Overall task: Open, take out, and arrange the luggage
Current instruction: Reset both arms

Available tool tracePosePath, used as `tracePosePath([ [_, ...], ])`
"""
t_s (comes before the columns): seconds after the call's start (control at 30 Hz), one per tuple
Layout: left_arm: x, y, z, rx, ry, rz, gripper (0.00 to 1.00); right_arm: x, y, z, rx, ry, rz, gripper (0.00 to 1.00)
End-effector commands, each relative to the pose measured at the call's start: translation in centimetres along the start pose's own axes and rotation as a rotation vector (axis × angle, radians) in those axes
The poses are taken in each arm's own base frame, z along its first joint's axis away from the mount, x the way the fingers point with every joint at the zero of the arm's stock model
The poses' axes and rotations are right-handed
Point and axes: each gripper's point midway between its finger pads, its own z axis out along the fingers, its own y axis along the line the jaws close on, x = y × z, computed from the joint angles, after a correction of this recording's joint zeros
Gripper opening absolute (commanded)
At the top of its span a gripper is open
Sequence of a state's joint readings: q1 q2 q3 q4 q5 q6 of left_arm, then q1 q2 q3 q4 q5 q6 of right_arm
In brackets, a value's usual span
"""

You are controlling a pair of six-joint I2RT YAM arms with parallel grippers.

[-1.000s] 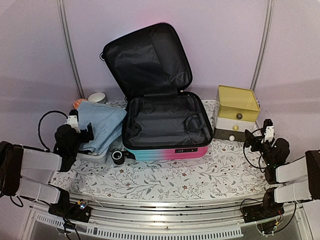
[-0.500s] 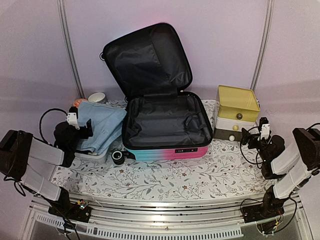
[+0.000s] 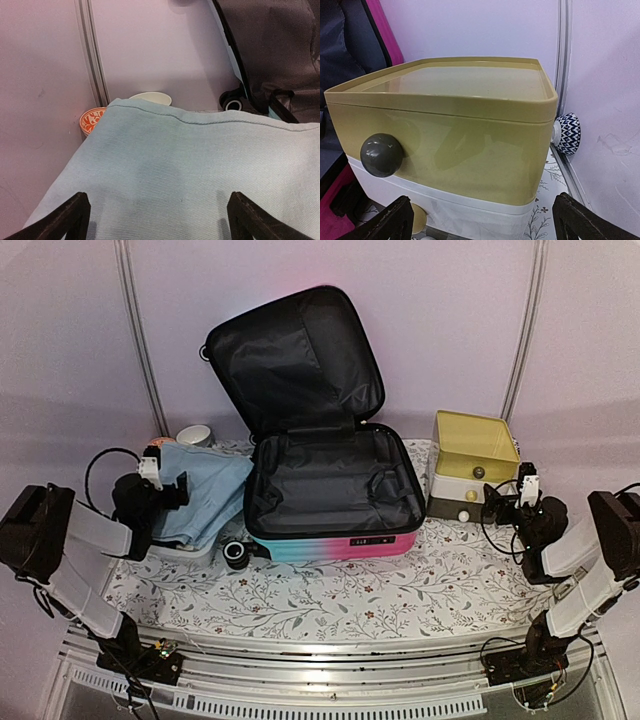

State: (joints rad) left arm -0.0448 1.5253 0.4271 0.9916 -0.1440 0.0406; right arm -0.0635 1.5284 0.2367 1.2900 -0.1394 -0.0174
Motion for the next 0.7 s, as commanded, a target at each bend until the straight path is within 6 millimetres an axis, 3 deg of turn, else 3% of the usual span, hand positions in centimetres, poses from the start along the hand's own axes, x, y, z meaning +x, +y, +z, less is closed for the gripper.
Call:
tracePosePath([
  [0.0, 1.0, 0.0, -0.3, 0.013, 0.014, 0.012, 0.98, 0.2, 0.4, 0.3, -0.022, 0.008, -0.008, 0.99],
  [0.1, 1.1, -0.1, -1.1, 0.021, -0.005, 0.014, 0.97, 0.2, 0.4, 0.4, -0.021, 0.01, -0.008, 0.99],
  [0.17, 1.3, -0.2, -2.9, 0.047, -0.053, -0.007, 0.98, 0.2, 0.5, 0.4, -0.023, 0.009, -0.009, 0.99],
  [0.2, 0.2, -0.1, -3.7, 0.043, -0.145, 0.004, 0.97, 0.2, 0.5, 0.4, -0.023, 0.01, -0.008, 0.99],
  [0.27, 1.1, -0.4, -3.4, 0.047, -0.082, 0.007, 0.95, 0.1, 0.5, 0.4, -0.023, 0.008, -0.009, 0.99],
  [0.67, 0.8, 0.0, -3.4, 0.032, -0.104, 0.007, 0.98, 0.2, 0.4, 0.4, -0.022, 0.01, -0.01, 0.99],
])
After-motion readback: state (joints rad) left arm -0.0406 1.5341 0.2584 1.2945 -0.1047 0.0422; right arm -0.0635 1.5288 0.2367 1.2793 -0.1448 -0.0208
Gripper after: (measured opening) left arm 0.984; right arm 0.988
